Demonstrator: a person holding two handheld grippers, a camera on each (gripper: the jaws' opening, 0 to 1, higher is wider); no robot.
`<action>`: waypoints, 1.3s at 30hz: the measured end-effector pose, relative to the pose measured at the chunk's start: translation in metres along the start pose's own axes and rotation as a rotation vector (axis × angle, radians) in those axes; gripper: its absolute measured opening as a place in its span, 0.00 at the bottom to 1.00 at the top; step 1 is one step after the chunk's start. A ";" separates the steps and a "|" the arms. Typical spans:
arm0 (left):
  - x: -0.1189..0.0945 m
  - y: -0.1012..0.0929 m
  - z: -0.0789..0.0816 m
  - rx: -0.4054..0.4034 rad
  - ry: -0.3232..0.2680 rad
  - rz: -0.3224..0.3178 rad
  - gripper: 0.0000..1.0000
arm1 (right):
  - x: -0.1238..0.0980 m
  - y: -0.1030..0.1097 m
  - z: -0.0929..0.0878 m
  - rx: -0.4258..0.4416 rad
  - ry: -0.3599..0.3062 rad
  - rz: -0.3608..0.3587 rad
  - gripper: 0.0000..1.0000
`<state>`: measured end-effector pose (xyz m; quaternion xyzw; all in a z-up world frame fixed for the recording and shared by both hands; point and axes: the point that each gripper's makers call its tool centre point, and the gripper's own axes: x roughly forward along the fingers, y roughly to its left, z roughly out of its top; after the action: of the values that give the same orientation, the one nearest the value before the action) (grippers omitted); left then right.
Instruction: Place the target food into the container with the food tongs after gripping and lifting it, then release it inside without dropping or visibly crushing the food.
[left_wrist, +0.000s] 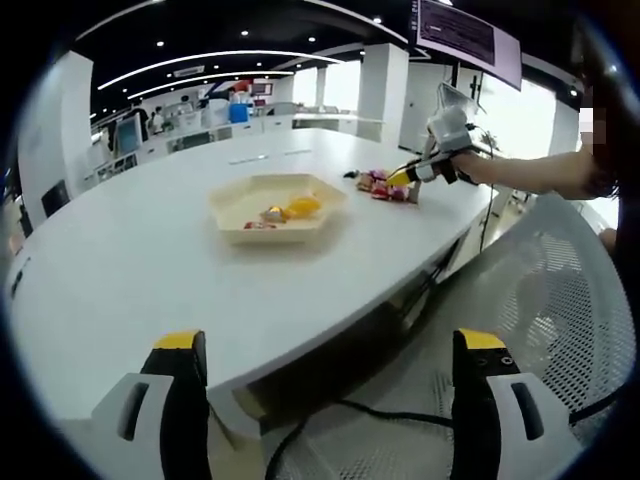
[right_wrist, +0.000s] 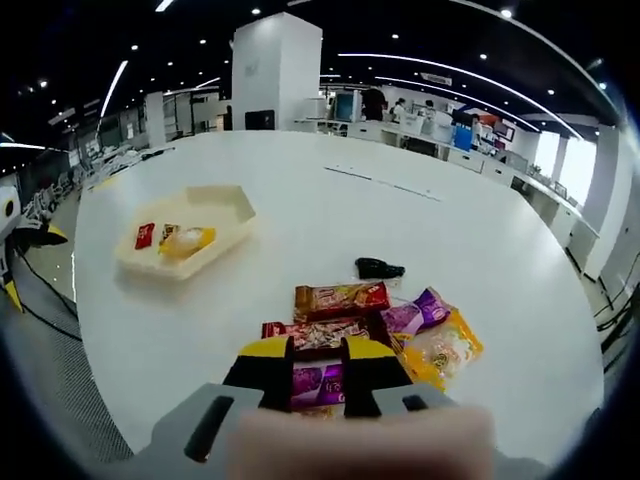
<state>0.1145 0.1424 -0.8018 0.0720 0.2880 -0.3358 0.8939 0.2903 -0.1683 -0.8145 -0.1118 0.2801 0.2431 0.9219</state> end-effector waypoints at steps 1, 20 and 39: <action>0.000 0.000 -0.001 -0.002 0.003 -0.002 0.99 | 0.000 -0.001 0.000 0.011 0.000 -0.001 0.17; 0.001 -0.001 -0.002 -0.005 0.013 -0.006 0.98 | -0.024 -0.016 0.039 0.038 -0.026 -0.021 0.15; 0.000 -0.001 0.000 -0.005 0.001 -0.001 0.97 | -0.039 -0.019 0.086 -0.003 -0.075 -0.032 0.15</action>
<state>0.1134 0.1420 -0.8019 0.0699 0.2893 -0.3355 0.8938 0.3116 -0.1706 -0.7202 -0.1086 0.2431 0.2326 0.9354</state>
